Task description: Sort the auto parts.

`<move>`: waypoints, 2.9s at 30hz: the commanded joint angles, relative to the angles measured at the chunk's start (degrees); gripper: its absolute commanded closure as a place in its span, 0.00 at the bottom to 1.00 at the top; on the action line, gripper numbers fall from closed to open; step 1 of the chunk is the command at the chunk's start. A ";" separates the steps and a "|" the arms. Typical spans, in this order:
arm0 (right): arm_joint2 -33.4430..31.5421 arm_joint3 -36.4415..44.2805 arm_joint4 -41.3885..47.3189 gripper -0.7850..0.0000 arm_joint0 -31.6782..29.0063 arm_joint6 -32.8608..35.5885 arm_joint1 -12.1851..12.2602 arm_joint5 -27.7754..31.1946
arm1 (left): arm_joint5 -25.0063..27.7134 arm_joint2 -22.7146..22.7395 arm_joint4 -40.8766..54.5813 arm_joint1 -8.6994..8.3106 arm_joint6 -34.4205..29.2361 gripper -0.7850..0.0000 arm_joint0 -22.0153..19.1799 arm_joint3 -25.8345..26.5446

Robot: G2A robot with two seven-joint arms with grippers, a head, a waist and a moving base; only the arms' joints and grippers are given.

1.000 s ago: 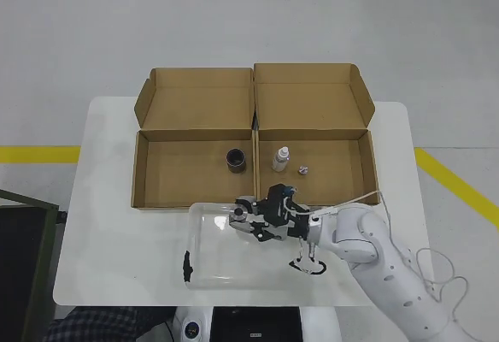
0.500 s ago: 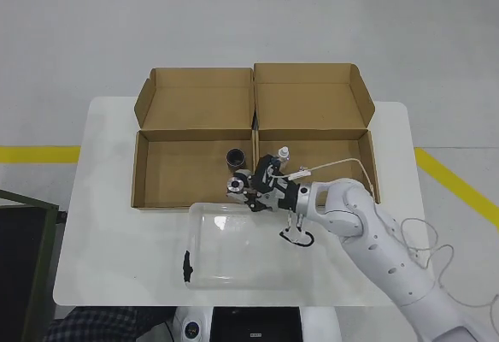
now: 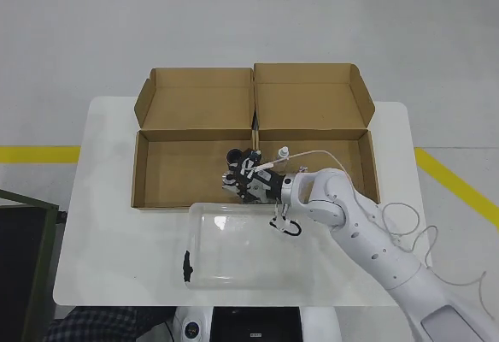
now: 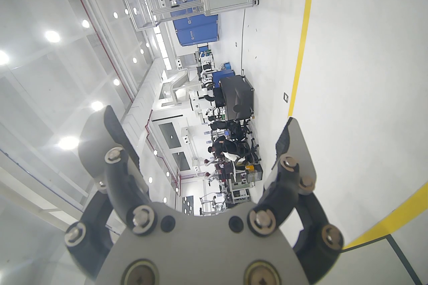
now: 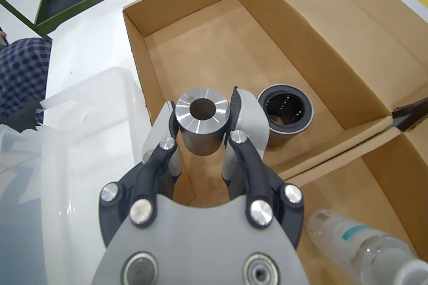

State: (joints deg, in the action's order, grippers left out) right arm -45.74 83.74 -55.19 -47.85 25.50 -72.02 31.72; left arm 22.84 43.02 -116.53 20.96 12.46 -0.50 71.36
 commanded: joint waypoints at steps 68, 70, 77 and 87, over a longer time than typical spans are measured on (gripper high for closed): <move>-11.45 20.54 -12.35 0.51 -14.95 -1.77 1.86 0.75 | 0.00 0.00 0.00 0.00 0.00 0.00 0.00 0.00; -14.63 23.39 -14.64 0.34 -19.16 -3.80 2.71 0.08 | 0.00 0.00 0.00 0.00 0.00 0.00 0.00 0.00; -26.96 32.02 -22.40 0.18 -35.34 -13.54 5.29 -2.11 | 0.00 0.00 0.00 0.00 0.00 0.00 0.00 0.00; -40.11 36.61 -27.32 0.00 -53.06 -27.92 6.90 -5.67 | 0.00 0.00 0.00 0.00 0.00 0.00 0.00 0.00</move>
State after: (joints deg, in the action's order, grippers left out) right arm -84.68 120.07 -82.42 -99.29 -1.01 -65.19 26.37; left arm 22.84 43.02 -116.53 20.96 12.46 -0.50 71.36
